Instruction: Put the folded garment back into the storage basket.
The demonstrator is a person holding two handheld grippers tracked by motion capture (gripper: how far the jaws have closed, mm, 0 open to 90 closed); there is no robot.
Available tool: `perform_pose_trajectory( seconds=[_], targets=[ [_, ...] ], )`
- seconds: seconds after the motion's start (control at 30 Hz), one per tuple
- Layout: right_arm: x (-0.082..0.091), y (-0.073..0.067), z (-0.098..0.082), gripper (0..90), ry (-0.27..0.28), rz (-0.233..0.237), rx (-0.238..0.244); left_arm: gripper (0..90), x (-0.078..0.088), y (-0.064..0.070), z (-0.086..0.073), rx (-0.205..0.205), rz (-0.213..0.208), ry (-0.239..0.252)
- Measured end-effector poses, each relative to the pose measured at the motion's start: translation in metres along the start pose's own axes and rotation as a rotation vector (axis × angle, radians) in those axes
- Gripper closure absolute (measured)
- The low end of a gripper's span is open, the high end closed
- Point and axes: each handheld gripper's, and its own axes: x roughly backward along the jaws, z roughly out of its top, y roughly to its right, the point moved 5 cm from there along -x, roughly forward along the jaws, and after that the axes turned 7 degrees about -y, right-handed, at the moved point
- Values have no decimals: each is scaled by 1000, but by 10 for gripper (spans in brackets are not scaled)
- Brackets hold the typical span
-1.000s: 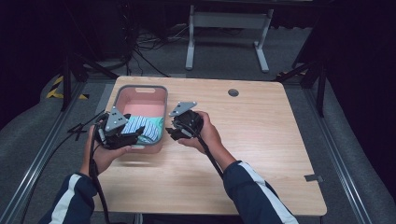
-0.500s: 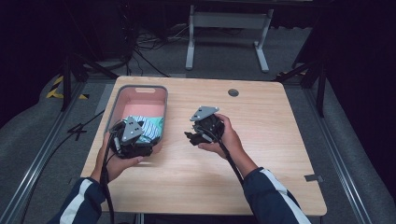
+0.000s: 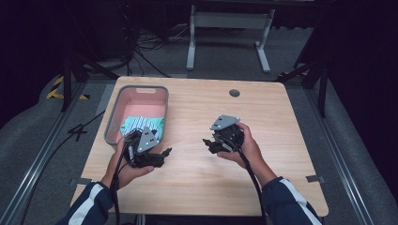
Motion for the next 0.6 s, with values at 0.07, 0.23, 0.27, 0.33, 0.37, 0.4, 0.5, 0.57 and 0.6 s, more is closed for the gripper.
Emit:
perform_pose_trajectory(
  seconds=[0.07,0.23,0.27,0.33,0.37,0.4,0.5,0.57,0.6],
  targets=[
    [2,1,-6,302,-8,-16,4,236,-2,6,1,-26,-9,-1],
    [6,1,-18,300,-17,-21,7,236,-8,17,2,-58,-27,-7],
    [6,1,-18,300,-17,-21,7,236,-8,17,2,-58,-27,-7],
    [9,2,-24,300,-18,-22,8,235,-10,20,1,-64,-35,-8],
    [9,2,-24,300,-18,-22,8,235,-11,21,0,-70,-38,-13],
    [10,2,-29,299,-20,-25,7,237,-13,23,0,-73,-44,-13],
    [11,2,-34,299,-25,-24,5,237,-15,25,-2,-88,-42,-25],
    [11,3,-38,300,-28,-35,9,237,-16,27,-4,-90,-52,-32],
    [12,3,-39,300,-31,-35,6,238,-17,28,-6,-89,-59,-36]
  ],
)
